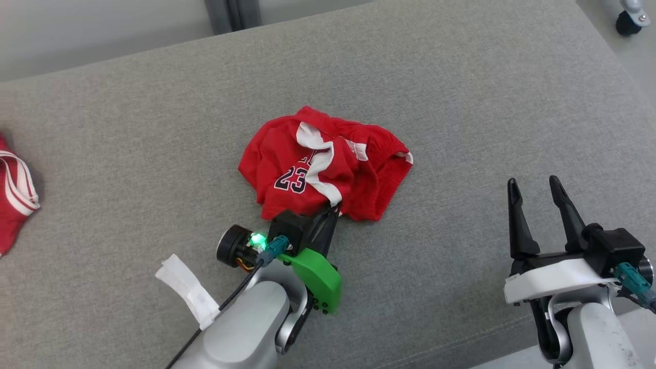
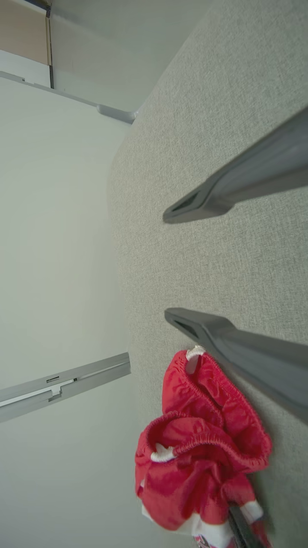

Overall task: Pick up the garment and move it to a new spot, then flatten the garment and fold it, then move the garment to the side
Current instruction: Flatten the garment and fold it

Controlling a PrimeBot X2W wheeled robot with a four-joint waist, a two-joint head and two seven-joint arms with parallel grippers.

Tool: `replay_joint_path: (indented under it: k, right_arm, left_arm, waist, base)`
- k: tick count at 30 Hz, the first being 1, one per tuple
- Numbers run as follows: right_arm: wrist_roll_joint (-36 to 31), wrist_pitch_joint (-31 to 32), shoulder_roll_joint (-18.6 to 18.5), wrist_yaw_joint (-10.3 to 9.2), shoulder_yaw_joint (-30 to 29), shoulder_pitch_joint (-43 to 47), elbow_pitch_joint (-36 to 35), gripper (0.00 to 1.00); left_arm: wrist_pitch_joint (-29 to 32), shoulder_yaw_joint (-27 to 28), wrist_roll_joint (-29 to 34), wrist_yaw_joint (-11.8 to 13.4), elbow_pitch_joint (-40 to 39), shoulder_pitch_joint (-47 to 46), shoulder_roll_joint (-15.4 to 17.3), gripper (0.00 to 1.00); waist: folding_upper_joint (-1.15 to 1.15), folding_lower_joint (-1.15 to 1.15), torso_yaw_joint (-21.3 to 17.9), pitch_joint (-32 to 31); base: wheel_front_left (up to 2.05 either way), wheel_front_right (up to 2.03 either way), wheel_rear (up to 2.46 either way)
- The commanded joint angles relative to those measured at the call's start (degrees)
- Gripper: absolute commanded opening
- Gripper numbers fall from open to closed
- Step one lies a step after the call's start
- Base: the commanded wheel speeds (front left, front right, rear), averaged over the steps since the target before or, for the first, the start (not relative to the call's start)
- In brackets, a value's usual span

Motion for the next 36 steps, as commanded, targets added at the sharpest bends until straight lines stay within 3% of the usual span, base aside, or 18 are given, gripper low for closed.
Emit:
replay_joint_path:
  k: [1,8,13,18,22,27,36]
  right_arm:
    - [-0.05,-0.2,-0.12,-0.08,-0.42,0.43,-0.19,1.0]
    - [0.27,-0.2,-0.13,-0.08,-1.07,1.57,0.39,1.0]
    - [0.57,-0.2,-0.13,-0.08,-0.91,2.79,0.82,1.0]
    - [0.66,-0.2,-0.13,-0.08,-1.13,4.02,1.0,1.0]
    - [0.61,-0.2,-0.12,-0.08,-0.61,4.49,1.08,1.0]
    - [0.55,-0.2,-0.13,-0.08,0.21,4.64,1.2,1.0]
    - [-0.14,-0.2,-0.13,-0.08,0.82,3.93,1.41,1.0]
  left_arm:
    - [-0.2,0.6,1.61,0.69,-1.56,0.0,1.35,0.0]
    - [-0.15,1.18,8.01,3.97,-11.07,2.24,8.75,0.0]
    - [2.97,1.92,10.32,6.87,-18.49,4.01,16.36,0.0]
    - [6.96,4.06,10.12,10.68,-27.92,7.75,23.74,0.0]
    - [9.26,4.99,8.99,12.66,-30.75,12.14,27.87,0.0]
    - [8.7,5.9,5.43,13.04,-27.29,17.57,28.96,0.0]
    - [3.62,6.19,0.35,9.64,-13.81,21.04,24.12,0.0]
  waist:
    - [0.0,0.0,1.82,-1.24]
    - [0.0,0.0,5.36,-4.27]
    - [0.0,0.0,6.87,-6.57]
    - [0.0,0.0,7.63,-8.39]
    - [0.0,0.0,7.57,-8.77]
    - [0.0,0.0,7.07,-8.63]
    - [0.0,0.0,6.11,-7.93]
  base:
    - [0.0,0.0,0.0]
    - [0.0,0.0,0.0]
    - [0.0,0.0,0.0]
    - [0.0,0.0,0.0]
    - [0.0,0.0,0.0]
    - [0.0,0.0,0.0]
    - [0.0,0.0,0.0]
